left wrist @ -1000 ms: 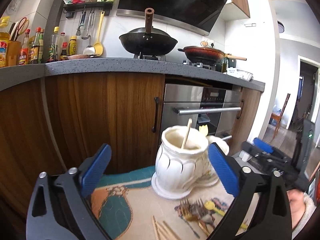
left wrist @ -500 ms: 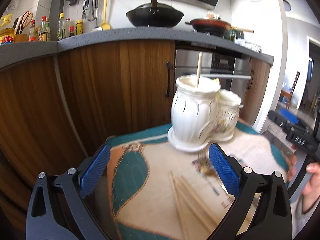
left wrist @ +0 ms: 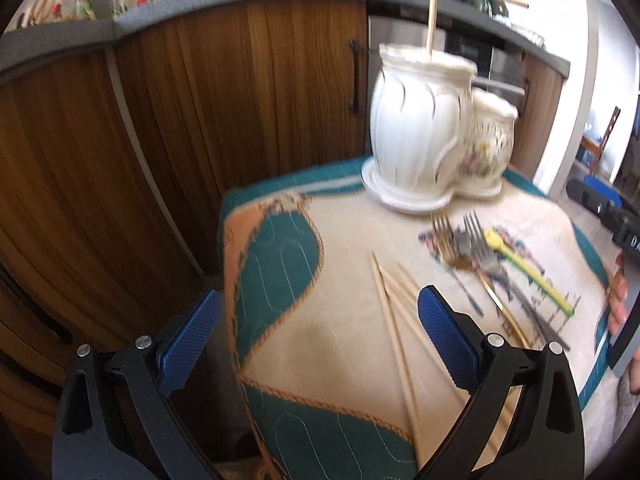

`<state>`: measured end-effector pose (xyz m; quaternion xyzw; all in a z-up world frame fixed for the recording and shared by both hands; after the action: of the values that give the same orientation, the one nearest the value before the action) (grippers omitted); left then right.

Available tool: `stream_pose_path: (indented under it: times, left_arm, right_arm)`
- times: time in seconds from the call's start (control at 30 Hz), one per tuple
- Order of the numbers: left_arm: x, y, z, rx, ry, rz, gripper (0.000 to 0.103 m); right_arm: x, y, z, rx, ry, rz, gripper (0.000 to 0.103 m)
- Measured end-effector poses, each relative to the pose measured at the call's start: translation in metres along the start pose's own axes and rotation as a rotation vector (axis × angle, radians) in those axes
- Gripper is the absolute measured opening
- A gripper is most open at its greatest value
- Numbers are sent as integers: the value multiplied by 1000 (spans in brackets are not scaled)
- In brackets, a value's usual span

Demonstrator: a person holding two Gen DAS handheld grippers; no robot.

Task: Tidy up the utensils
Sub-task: 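Grasp another chopstick with the left tool while the right tool grasps the yellow spoon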

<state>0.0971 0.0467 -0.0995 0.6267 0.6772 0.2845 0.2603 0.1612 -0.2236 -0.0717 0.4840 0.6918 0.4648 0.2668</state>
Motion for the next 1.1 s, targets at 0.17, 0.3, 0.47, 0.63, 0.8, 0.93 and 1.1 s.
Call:
stream_pose_path:
  times: [0.17, 0.3, 0.47, 0.63, 0.8, 0.93, 1.1]
  left_arm:
    - [-13, -20, 10, 94, -20, 53, 82]
    - [-26, -32, 9, 129, -31, 92, 73]
    - [-39, -43, 12, 171, -14, 154, 55]
    - [-41, -47, 16, 187, -34, 141, 37]
    - [-40, -46, 17, 190, -27, 155, 19]
    - [-35, -44, 19, 196, -35, 146, 14]
    - [-34, -41, 22, 195, -42, 141, 13]
  right_arm:
    - [-5, -5, 5, 36, 14, 37, 98]
    - [-8, -8, 7, 56, 10, 38, 98]
    - [-8, -15, 13, 104, 1, 13, 98]
    - [5, -27, 19, 182, 19, -86, 95]
    - [41, -51, 26, 284, 136, -190, 86]
    - [54, -65, 29, 336, 156, -257, 67]
    - [53, -72, 32, 368, 144, -263, 45]
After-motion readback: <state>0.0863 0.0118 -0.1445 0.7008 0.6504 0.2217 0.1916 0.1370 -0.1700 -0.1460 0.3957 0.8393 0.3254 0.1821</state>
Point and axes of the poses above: each gripper's, at about its wrist camera, not at the fingertips, and z roughly the way its jaws point, x to its left, y to its top, the point moved 10 cm from there along z, roughly the way its jaws point, and after that the axes turned 3 degrees about -z, right-handed, at the moved point
